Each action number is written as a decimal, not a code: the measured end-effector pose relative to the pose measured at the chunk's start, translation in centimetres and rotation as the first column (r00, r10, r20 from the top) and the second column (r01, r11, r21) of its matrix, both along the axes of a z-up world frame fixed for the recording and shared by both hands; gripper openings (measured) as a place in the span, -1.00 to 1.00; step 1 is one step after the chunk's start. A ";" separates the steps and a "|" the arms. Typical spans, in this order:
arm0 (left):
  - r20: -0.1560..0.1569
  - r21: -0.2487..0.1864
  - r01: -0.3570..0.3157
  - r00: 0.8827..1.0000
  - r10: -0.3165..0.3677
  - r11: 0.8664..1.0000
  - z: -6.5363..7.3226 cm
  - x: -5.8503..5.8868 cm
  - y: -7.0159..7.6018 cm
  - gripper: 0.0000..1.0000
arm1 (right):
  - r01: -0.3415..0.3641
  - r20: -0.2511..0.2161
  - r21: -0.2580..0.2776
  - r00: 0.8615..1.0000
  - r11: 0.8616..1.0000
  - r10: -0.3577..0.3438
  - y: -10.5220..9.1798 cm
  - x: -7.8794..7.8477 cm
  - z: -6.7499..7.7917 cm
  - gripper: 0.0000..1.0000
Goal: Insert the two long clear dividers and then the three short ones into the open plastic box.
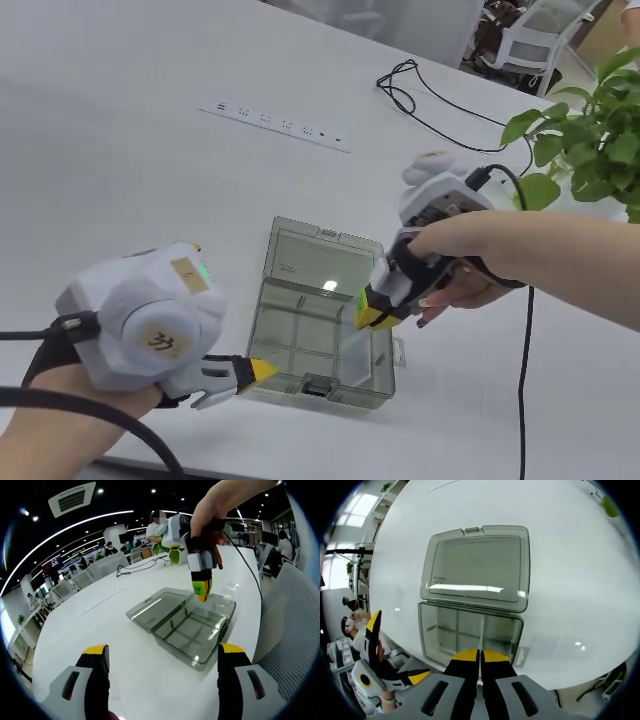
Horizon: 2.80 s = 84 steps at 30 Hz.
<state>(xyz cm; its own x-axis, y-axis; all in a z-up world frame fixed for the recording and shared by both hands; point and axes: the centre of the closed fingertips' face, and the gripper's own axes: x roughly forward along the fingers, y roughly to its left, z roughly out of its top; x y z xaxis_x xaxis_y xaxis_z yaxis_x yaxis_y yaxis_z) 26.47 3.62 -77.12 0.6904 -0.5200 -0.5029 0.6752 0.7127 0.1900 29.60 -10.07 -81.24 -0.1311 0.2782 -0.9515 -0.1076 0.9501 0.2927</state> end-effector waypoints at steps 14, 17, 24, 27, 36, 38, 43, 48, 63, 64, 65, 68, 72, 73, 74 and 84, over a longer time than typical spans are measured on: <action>-0.003 -0.006 0.004 1.000 -0.004 1.000 0.0 0.0 -0.1 0.83 | -0.038 0.044 -0.050 0.998 0.998 0.040 1.3 -1.5 0.0 -0.95; -0.004 -0.007 0.004 1.000 -0.004 1.000 0.0 0.0 -0.1 0.83 | -0.041 0.050 -0.056 0.998 0.998 0.044 1.5 -1.7 -0.2 -0.94; -0.007 -0.012 0.002 1.000 -0.002 1.000 0.0 0.1 0.0 0.82 | -0.070 0.073 -0.081 0.994 0.994 0.076 1.4 -1.0 -1.4 -0.94; -0.007 -0.014 -0.001 1.000 0.000 1.000 -0.1 0.1 0.0 0.82 | -0.084 0.078 -0.092 0.993 0.992 0.091 1.3 -0.8 -1.5 -0.94; -0.013 -0.007 0.010 1.000 -0.010 1.000 -0.2 -0.1 -0.3 0.82 | -0.095 0.082 -0.088 0.991 0.992 0.103 1.2 -0.9 -1.4 -0.93; -0.012 -0.008 0.013 1.000 -0.013 1.000 -0.2 -0.1 -0.3 0.82 | -0.097 0.083 -0.081 0.991 0.992 0.104 1.2 -0.9 -1.3 -0.92; -0.013 -0.004 0.013 1.000 -0.013 1.000 -0.3 -0.1 -0.3 0.82 | -0.124 0.095 -0.062 0.987 0.990 0.130 1.5 -0.9 -1.2 -0.89; -0.014 -0.007 0.009 1.000 -0.009 1.000 -0.2 0.0 -0.3 0.82 | -0.090 0.102 0.006 0.991 0.996 0.089 2.5 -0.9 -0.7 -0.59; -0.020 -0.002 0.016 1.000 -0.016 1.000 -0.4 -0.1 -0.4 0.83 | -0.128 0.213 0.094 0.971 0.987 0.106 3.7 -0.5 -0.2 0.41; -0.020 -0.001 0.016 1.000 -0.016 1.000 -0.4 -0.1 -0.4 0.83 | -0.133 0.225 0.107 0.969 0.985 0.107 3.9 -0.4 -0.1 0.46; -0.020 -0.001 0.017 1.000 -0.017 1.000 -0.4 -0.2 -0.4 0.83 | -0.135 0.226 0.108 0.968 0.985 0.108 3.9 -0.5 -0.1 0.51; -0.022 0.000 0.018 1.000 -0.018 1.000 -0.4 -0.2 -0.4 0.83 | -0.144 0.245 0.120 0.963 0.982 0.111 4.0 -0.3 0.0 0.56; -0.023 -0.004 0.015 1.000 -0.015 1.000 -0.4 -0.2 -0.4 0.83 | -0.125 0.257 0.159 0.963 0.979 0.081 4.4 -0.3 0.5 0.57; -0.025 -0.004 0.015 1.000 -0.015 1.000 -0.5 -0.2 -0.4 0.83 | -0.127 0.267 0.171 0.961 0.977 0.078 4.6 -0.2 0.8 0.57; -0.025 -0.002 0.014 1.000 -0.014 1.000 -0.5 -0.2 -0.4 0.83 | -0.127 0.267 0.171 0.961 0.977 0.078 4.6 -0.3 0.9 0.57; -0.032 0.001 0.017 0.999 -0.017 1.000 -0.6 -0.4 -0.5 0.83 | -0.128 0.359 0.260 0.933 0.957 0.027 4.6 0.6 3.8 0.55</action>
